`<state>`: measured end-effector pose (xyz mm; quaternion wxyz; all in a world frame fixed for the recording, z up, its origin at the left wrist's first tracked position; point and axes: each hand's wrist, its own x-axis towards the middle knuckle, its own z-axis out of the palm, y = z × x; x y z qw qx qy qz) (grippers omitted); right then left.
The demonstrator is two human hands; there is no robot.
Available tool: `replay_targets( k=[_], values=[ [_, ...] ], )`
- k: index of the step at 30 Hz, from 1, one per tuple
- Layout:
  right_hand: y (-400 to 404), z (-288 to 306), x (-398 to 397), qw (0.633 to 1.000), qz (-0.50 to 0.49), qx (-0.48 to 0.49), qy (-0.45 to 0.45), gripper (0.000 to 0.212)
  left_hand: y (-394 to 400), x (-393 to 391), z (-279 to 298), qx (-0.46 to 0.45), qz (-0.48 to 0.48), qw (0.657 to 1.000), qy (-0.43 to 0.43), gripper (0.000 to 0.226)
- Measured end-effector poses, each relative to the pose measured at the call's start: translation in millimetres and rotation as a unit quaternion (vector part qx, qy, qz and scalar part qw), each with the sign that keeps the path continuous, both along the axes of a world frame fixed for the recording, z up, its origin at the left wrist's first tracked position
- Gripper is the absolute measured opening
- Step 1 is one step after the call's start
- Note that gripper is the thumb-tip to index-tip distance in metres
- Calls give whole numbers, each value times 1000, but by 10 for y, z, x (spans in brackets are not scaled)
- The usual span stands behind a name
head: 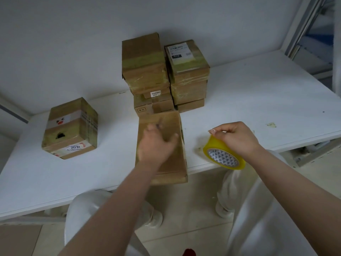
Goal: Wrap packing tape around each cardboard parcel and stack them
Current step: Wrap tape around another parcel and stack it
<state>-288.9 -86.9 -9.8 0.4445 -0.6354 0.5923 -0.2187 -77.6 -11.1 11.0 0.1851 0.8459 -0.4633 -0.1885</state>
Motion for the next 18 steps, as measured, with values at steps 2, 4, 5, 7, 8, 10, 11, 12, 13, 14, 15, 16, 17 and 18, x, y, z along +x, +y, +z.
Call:
replay_targets(
  k=[2, 4, 5, 7, 8, 10, 11, 12, 13, 14, 15, 16, 17, 18],
  values=[
    [-3, 2, 15, 1000, 0, 0, -15, 11, 46, 386, 36, -23, 66, 997, -32, 67],
    [-8, 16, 39, 1000, -2, -3, -25, 12, 72, 711, 38, 18, 102, 993, -60, 73],
    [-11, 24, 54, 1000, -2, -4, -29, 13, 77, 801, 34, 33, 106, 991, -74, 77],
    [-16, 38, 85, 999, -3, -4, -38, 12, 73, 775, 63, -7, 84, 993, -83, 78],
    [-20, 46, 101, 999, -2, -5, -42, 10, 62, 676, 96, -52, 54, 995, -69, 75],
    [-29, 62, 120, 999, 1, -10, -48, 7, 3, 360, 145, -111, -31, 993, 0, 66],
    [-38, 67, 117, 999, 2, -11, -51, 6, -46, 156, 169, -107, -70, 991, 47, 64],
    [-46, 77, 109, 998, 4, -12, -56, 6, -105, -50, 172, -88, -100, 987, 93, 62],
    [-56, 93, 94, 998, 6, -11, -60, 8, -170, -234, 157, -68, -121, 982, 131, 60],
    [-67, 105, 73, 998, 10, -10, -67, 9, -242, -391, 129, -51, -132, 977, 162, 57],
    [-79, 117, 44, 997, 19, -8, -75, 12, -310, -510, 89, -45, -135, 971, 192, 52],
    [-91, 130, 10, 996, 27, -4, -85, 14, -369, -589, 53, -50, -133, 965, 222, 47],
    [-108, 152, -28, 995, 30, 4, -97, 14, -425, -635, 18, -56, -132, 958, 250, 41],
    [-140, 173, -77, 994, 30, 15, -108, 13, -474, -665, -3, -59, -137, 949, 276, 36]
  ],
)
